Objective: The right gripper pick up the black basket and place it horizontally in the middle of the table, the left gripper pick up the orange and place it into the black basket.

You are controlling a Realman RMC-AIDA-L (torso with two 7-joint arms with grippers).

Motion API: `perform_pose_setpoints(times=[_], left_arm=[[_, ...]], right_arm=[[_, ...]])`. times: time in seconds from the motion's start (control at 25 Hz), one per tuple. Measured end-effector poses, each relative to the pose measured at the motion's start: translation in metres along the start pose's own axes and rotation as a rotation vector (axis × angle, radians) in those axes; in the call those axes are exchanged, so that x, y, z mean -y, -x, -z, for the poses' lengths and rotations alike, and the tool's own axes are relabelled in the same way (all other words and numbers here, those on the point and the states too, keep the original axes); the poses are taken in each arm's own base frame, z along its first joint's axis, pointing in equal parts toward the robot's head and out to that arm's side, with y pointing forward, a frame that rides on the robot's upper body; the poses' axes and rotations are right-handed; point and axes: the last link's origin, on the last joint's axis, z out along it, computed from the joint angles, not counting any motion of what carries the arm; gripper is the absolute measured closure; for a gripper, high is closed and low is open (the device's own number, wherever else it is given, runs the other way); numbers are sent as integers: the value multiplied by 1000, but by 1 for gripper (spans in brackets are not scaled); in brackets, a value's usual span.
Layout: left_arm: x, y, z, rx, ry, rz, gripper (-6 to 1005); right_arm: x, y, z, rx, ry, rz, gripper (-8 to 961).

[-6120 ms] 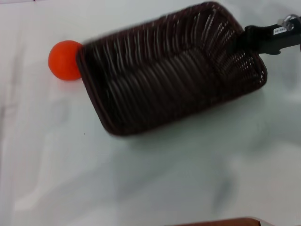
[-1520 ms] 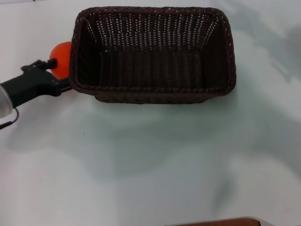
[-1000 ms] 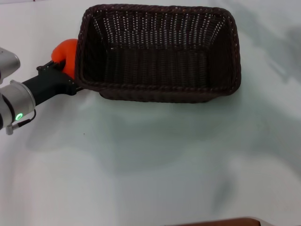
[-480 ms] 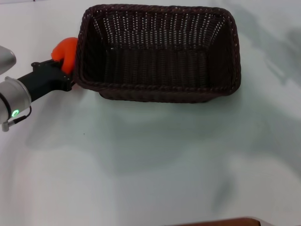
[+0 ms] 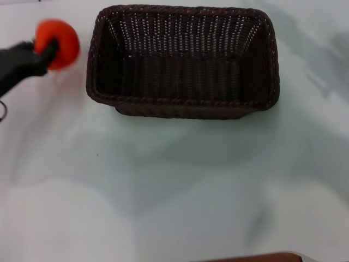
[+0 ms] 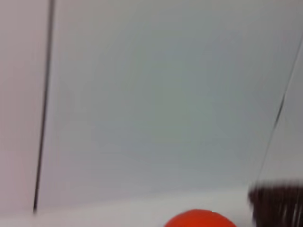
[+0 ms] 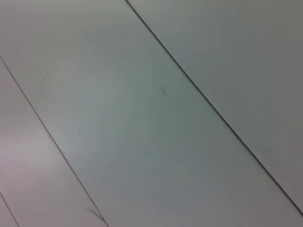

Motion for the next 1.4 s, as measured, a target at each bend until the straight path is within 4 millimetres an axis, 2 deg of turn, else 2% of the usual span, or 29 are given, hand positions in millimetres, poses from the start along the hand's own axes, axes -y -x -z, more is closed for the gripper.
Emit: perform_pose_setpoints(times=[0.12,0.24,0.4,0.44,0.48,0.56,0.76,1.0,1.2,1.4], left_arm=[[-3,-11,11,-90,43,4,692],[-13,-20,20,-175,122,-2,717],[-39,-30,24,-264,272,-45,751],[-55,-30,22,-281,353,-83,759],[-55,-30,22,-281,353,-83,763],[-77,-28,12,-283,436,-103,771],[-93,-18,0,-295,451,-97,790],[-91,-6,-7,-341,362,-21,796],[-85,-1,-3,-353,303,-52,563],[-55,-1,14,-420,125,-40,388]], right_arm=[[0,1,-2,-10,-2,-13,429],[0,1,-5,-18,-5,-16,429],[0,0,-9,-20,-14,-16,429],[1,1,-10,-20,-17,-18,429],[1,1,-11,-19,-19,-20,429],[1,2,-12,-18,-22,-21,429],[2,4,-12,-17,-28,6,430],[3,13,-12,-28,-26,12,430],[5,22,-15,-73,-27,62,429],[10,32,-6,-219,12,125,429]])
